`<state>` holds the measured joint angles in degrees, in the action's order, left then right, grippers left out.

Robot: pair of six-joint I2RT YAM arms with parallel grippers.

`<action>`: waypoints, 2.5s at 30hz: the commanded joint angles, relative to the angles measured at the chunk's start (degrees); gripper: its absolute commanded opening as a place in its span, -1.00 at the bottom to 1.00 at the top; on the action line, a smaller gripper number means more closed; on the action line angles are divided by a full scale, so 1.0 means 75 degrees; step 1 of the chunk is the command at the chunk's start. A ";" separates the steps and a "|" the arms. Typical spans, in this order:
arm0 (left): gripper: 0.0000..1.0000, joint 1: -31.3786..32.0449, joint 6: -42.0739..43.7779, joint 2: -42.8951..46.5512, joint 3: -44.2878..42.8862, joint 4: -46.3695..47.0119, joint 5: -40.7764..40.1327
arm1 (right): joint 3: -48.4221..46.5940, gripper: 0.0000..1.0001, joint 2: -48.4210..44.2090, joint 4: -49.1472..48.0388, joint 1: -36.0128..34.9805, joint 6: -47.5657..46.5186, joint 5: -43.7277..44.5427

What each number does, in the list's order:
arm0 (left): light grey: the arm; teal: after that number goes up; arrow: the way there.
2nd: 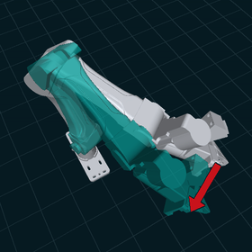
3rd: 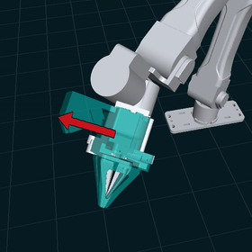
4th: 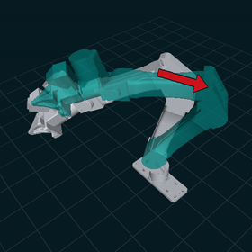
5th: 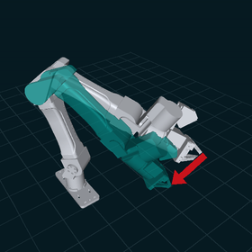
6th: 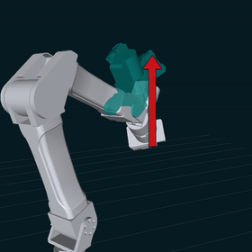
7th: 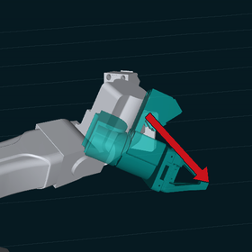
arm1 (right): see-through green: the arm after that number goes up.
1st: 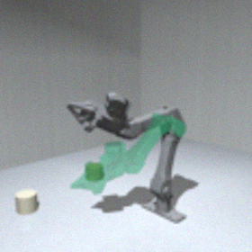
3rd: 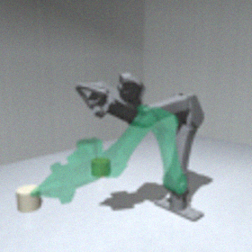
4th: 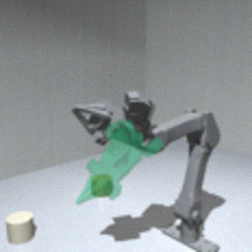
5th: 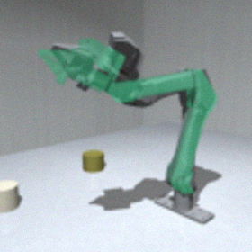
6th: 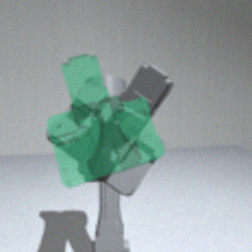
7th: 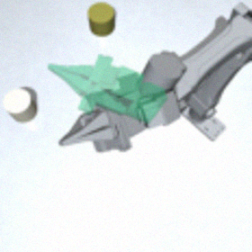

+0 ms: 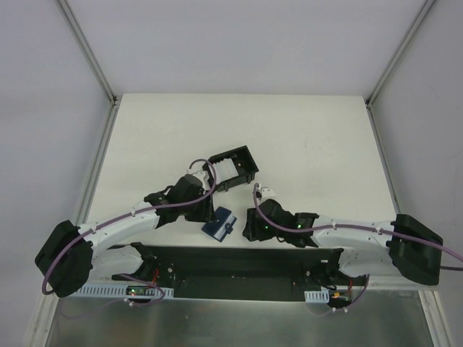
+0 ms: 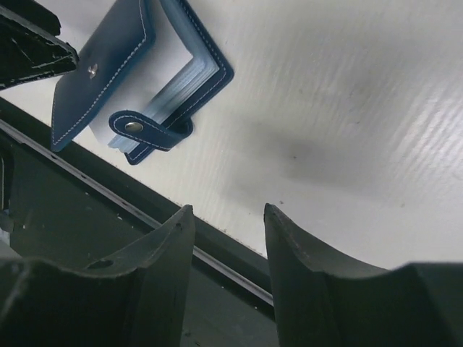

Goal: Put the credit cards into the card holder
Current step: Close the card holder at the center of the board.

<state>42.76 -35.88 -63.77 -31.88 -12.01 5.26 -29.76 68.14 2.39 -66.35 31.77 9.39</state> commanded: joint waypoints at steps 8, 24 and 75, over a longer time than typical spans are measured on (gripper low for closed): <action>-0.05 0.0040 0.0401 -0.0556 0.0770 0.0663 0.0388 | -0.0438 -0.05 0.0781 -0.0670 0.0291 0.0733 -0.1169; -0.30 0.0099 -0.1449 -0.0720 0.1402 0.1097 0.0214 | -0.1024 -0.23 0.1977 -0.1796 0.0584 0.0921 -0.1919; -0.16 0.0966 -0.2974 -0.1200 0.0735 0.1098 -0.1592 | -0.1188 -0.31 0.0911 -0.0671 0.1592 0.0089 -0.1978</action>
<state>49.58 -61.30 -70.08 -25.61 0.21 -4.62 -38.06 77.03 -2.33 -54.54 33.50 -4.05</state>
